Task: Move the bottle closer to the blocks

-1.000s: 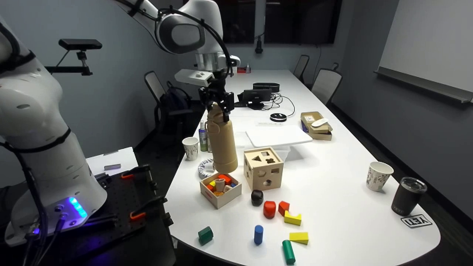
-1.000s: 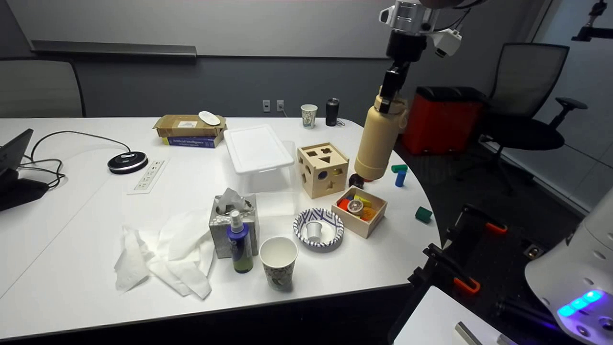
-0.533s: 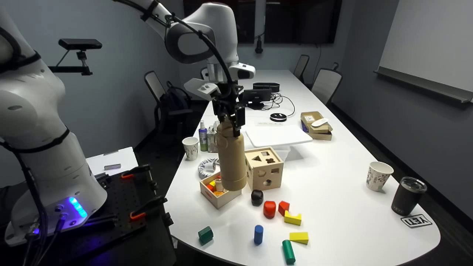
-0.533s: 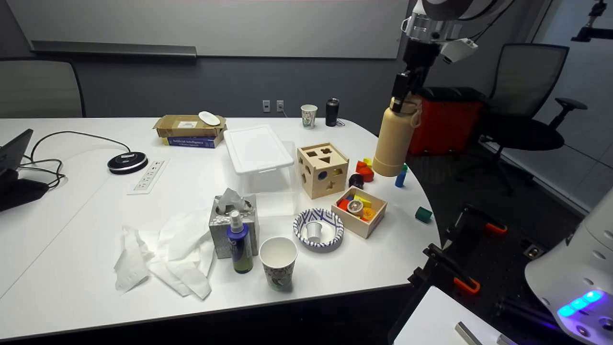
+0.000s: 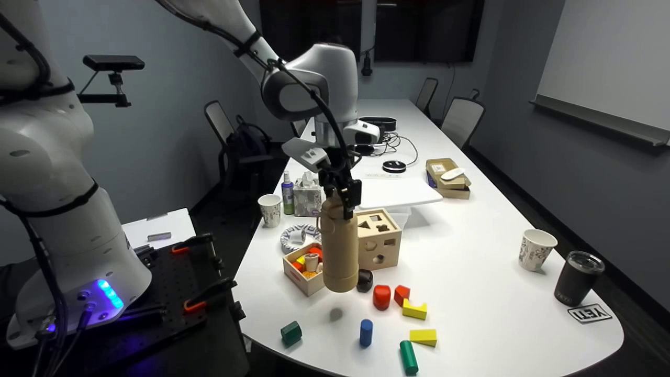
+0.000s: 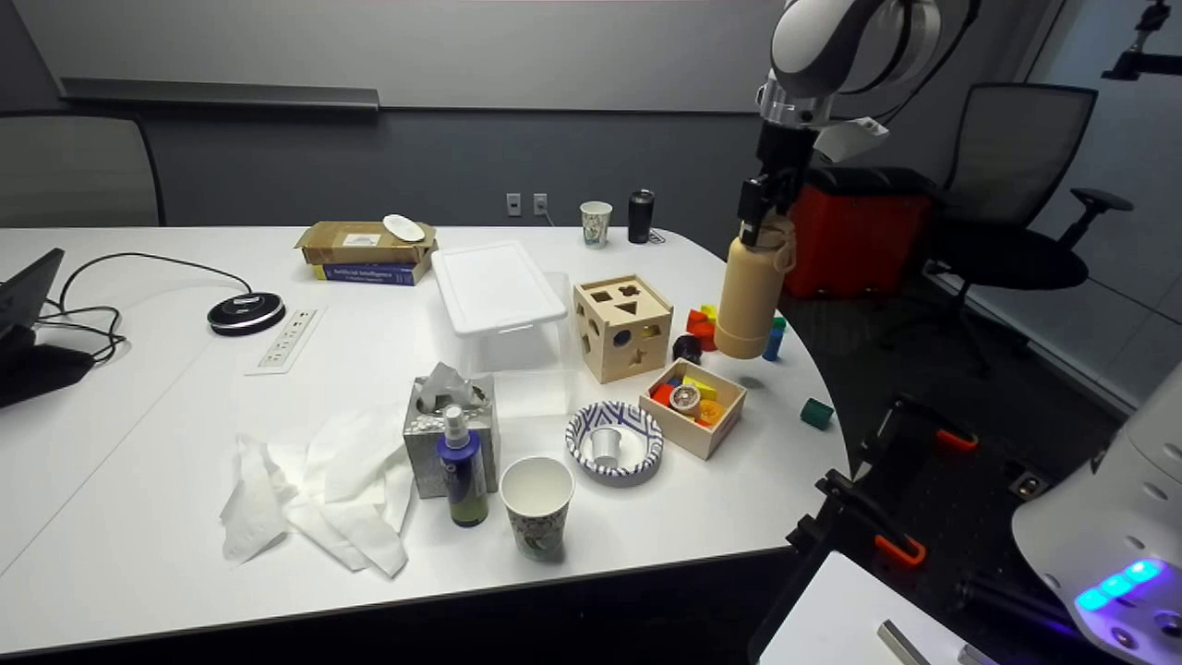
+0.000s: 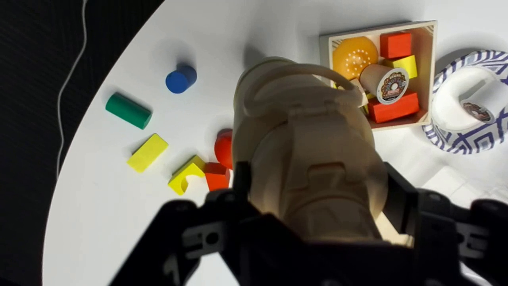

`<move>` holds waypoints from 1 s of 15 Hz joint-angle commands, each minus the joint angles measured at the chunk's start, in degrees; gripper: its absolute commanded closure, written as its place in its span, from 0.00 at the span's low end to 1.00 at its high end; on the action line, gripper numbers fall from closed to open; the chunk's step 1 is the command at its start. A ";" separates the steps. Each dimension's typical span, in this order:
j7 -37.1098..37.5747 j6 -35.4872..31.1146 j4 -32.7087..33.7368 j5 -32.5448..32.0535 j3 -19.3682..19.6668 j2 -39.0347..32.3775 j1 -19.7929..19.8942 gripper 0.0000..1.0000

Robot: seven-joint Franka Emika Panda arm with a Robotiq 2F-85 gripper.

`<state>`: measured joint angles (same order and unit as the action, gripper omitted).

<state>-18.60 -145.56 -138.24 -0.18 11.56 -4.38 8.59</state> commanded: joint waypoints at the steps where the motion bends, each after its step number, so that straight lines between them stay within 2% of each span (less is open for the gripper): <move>1: 0.93 -2.36 3.83 1.23 -0.54 -5.18 1.76 0.47; 5: 0.19 -4.51 6.50 3.76 -1.67 -10.27 3.98 0.47; 9: -0.20 -3.97 8.89 6.12 -3.96 -13.97 5.78 0.47; 14: 1.81 -4.22 10.61 4.70 -4.31 -16.12 5.64 0.47; 15: 2.20 -4.27 10.73 4.51 -4.20 -16.26 5.48 0.06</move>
<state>-18.57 -150.13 -128.90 4.99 7.73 -20.75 13.75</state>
